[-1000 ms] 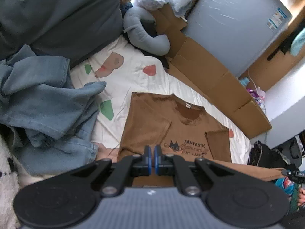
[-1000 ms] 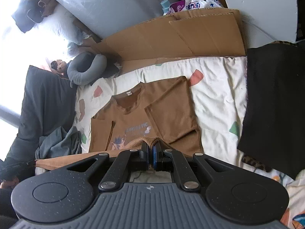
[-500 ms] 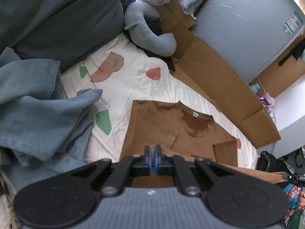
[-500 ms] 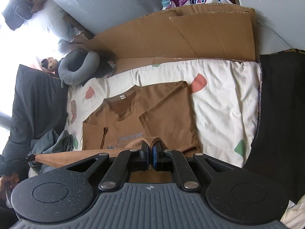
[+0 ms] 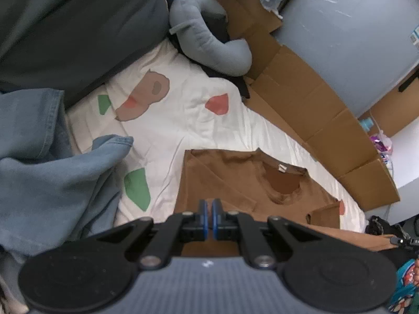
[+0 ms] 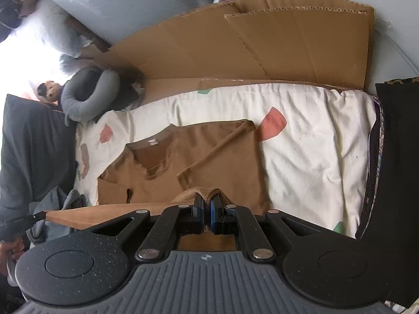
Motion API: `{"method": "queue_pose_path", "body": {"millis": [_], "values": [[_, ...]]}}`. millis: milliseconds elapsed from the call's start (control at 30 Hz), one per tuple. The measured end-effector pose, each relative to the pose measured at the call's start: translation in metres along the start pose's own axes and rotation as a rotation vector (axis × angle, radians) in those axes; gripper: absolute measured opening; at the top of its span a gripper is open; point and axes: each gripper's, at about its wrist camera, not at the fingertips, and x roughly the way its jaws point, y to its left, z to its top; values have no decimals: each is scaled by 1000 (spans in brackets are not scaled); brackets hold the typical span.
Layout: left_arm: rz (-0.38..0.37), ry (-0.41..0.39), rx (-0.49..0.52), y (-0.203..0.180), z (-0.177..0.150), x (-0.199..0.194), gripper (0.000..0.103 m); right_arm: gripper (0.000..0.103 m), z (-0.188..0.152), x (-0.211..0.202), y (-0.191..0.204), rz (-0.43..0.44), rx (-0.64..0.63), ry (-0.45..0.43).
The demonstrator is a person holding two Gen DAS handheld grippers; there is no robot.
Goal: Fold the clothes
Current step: 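Lift the pinched edge with both grippers and fold it over the shirt body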
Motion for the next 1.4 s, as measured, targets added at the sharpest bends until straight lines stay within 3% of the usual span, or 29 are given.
{"method": "queue_pose_path", "body": {"millis": [500,833,1000,1133,1200,1233,1267,1300,1333,1400], "values": [[22,22,6,10,32,89,3,2,43,76,-16,-59,-37,74],[61,50,70,23,41,148,3,2,62,137,-34,-73,-36,101],[24,4,61,32,38,168,4,3,66,160,-43,-66,-20,61],[79,-76,142,25,29,177,4,5,64,175,-45,-86,-42,-3],[66,-112,146,26,23,174,6,6,60,181,-44,-97,-64,-20],[54,-124,141,27,20,172,7,8,58,182,-45,-86,-60,-20],[53,-129,138,29,17,171,7,18,56,181,-47,-69,-45,-23],[61,-124,142,30,14,170,8,37,54,180,-49,-51,-31,-26],[70,-115,154,30,12,170,9,45,52,178,-49,-48,-31,-30],[79,-96,183,30,7,170,30,49,52,174,-43,-67,-96,-30]]}}
